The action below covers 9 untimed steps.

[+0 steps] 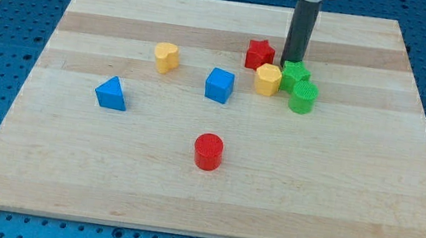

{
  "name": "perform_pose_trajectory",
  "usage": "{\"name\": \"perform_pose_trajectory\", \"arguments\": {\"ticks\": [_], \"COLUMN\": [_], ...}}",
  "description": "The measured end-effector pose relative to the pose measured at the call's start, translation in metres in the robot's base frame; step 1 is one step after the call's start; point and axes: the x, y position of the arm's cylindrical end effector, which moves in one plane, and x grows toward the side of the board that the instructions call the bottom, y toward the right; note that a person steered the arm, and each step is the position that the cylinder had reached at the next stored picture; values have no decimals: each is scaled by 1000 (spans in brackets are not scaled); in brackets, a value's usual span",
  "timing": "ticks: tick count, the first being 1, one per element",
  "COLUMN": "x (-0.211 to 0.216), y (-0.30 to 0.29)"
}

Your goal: Slide the green circle into the hexagon

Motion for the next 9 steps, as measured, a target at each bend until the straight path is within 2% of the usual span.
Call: {"name": "perform_pose_trajectory", "arguments": {"ticks": [2, 4, 7, 9], "x": [-10, 11, 91, 91], "y": [23, 71, 42, 23]}}
